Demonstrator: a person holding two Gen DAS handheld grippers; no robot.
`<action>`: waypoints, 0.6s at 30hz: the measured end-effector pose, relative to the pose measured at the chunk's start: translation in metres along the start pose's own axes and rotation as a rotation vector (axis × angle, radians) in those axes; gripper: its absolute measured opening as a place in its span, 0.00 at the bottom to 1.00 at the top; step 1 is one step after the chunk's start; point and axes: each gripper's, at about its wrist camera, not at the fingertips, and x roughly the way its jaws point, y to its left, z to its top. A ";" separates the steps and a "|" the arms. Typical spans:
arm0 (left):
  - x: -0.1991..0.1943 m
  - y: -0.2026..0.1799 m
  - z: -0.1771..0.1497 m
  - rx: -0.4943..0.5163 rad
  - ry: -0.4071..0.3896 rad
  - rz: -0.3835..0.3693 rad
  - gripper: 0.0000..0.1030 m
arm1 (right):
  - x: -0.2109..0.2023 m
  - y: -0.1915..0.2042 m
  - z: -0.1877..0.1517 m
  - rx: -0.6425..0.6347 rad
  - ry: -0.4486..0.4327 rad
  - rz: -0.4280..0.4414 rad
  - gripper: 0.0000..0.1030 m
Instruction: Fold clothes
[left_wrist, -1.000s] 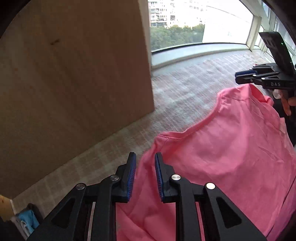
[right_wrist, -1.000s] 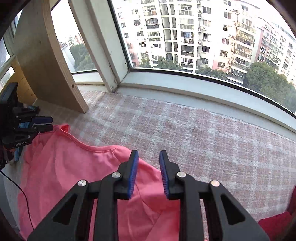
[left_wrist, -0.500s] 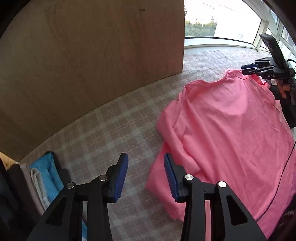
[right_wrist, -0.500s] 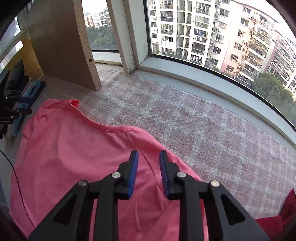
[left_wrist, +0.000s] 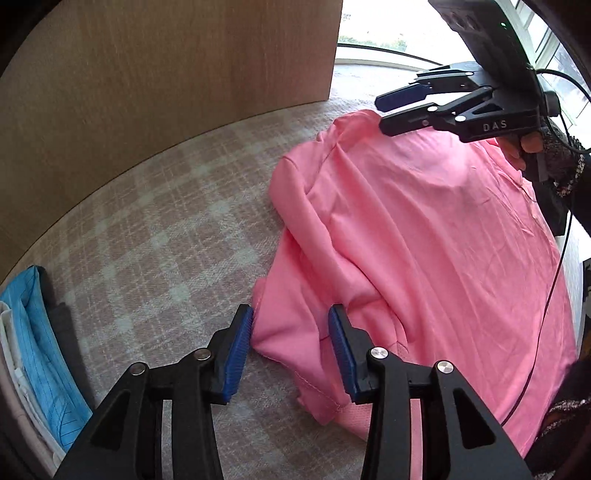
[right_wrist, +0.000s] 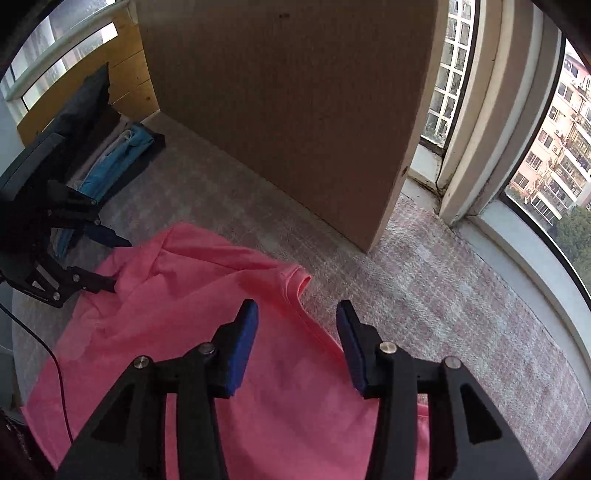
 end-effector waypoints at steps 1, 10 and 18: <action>0.000 -0.001 0.001 0.000 -0.002 -0.008 0.25 | 0.005 0.003 0.002 -0.012 0.011 0.000 0.42; -0.052 -0.010 -0.011 -0.026 -0.053 0.055 0.02 | 0.000 0.007 0.002 0.003 -0.009 0.025 0.04; -0.095 0.036 -0.030 -0.124 -0.025 0.388 0.57 | 0.006 -0.001 0.003 0.027 0.004 -0.037 0.04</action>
